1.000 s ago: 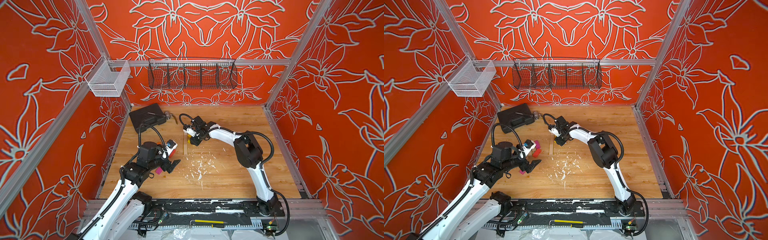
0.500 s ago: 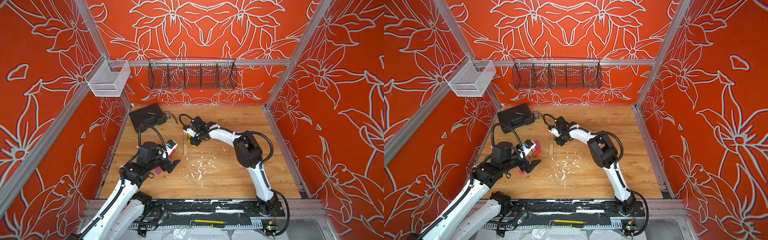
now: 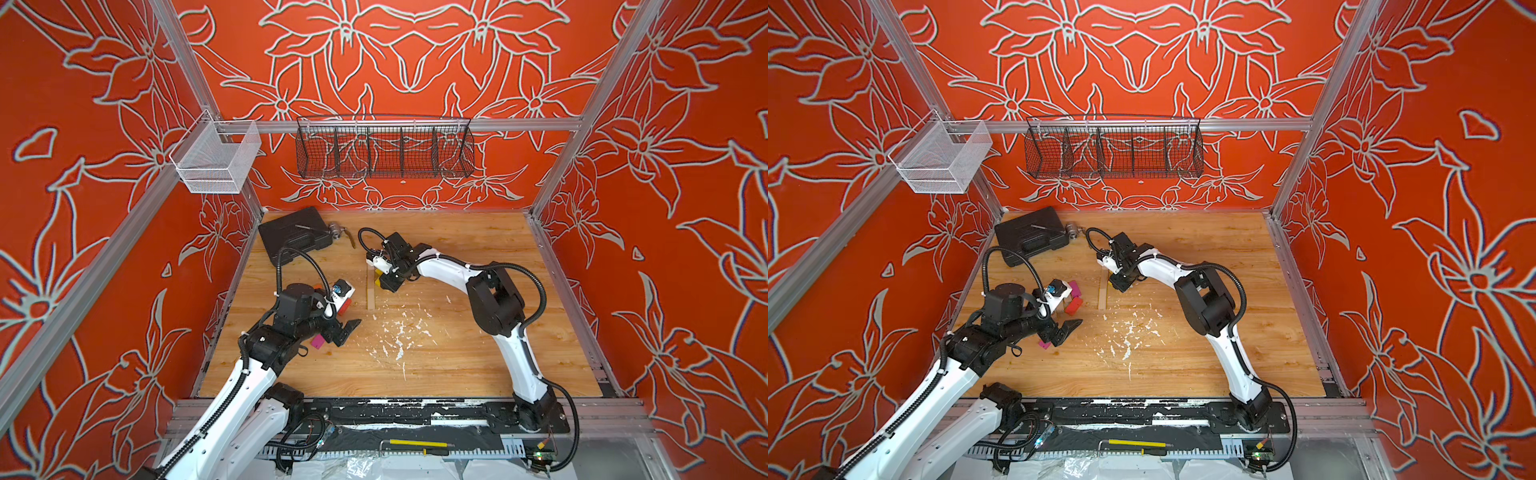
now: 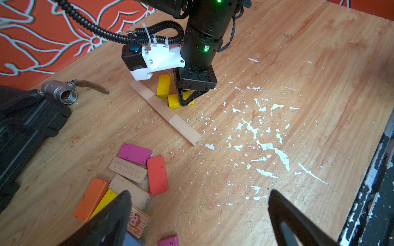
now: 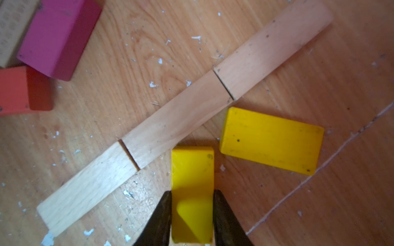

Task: Assemble the letter k with building blocks
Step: Assemble the building block at the center of the board.

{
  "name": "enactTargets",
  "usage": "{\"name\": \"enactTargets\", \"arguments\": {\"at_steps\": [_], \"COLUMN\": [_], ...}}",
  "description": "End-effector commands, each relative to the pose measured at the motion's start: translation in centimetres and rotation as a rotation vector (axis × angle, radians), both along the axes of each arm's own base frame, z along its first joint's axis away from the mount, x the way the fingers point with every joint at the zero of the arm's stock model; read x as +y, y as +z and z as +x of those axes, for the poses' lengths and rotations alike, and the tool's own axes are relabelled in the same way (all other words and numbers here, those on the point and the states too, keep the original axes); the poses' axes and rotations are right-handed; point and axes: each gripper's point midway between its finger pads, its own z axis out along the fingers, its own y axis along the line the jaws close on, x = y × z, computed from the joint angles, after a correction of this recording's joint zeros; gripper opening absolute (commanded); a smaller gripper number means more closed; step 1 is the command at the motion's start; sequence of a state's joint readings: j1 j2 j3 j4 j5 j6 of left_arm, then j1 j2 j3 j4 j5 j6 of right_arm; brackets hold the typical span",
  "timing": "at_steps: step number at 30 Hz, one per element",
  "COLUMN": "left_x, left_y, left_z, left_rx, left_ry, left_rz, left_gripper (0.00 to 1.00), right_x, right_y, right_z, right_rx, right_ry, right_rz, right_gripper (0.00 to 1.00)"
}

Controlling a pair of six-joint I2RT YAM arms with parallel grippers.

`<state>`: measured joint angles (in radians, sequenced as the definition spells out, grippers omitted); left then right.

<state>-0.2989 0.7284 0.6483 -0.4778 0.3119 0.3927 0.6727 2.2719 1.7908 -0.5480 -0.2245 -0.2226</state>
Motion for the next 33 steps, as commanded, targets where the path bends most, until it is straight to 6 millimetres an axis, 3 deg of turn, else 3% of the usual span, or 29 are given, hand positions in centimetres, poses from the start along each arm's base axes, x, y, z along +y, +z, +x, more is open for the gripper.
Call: {"name": "enactTargets", "arguments": {"at_steps": [1, 12, 21, 27, 33], "left_x": [0.0, 0.1, 0.1, 0.6, 2.0], "left_y": [0.9, 0.9, 0.9, 1.0, 1.4], "left_z": [0.0, 0.0, 0.1, 1.0, 3.7], "left_rx": [-0.028, -0.030, -0.029, 0.001, 0.113], "left_ry": [-0.009, -0.006, -0.003, 0.072, 0.312], "left_rz": [-0.005, -0.004, -0.003, -0.029, -0.113], "left_gripper": [0.97, 0.97, 0.97, 0.97, 0.97], "right_x": [0.1, 0.0, 0.1, 0.1, -0.9], "right_y": [-0.6, -0.8, 0.0, 2.9, 7.3], "right_z": [0.6, 0.5, 0.6, 0.7, 0.5], "right_rx": [0.011, 0.019, 0.007, -0.033, -0.103], "right_ry": [-0.013, -0.015, -0.022, -0.038, -0.105], "right_rz": [-0.001, -0.004, 0.011, 0.055, 0.137], "right_gripper": [0.33, 0.33, 0.42, 0.47, 0.53]}}
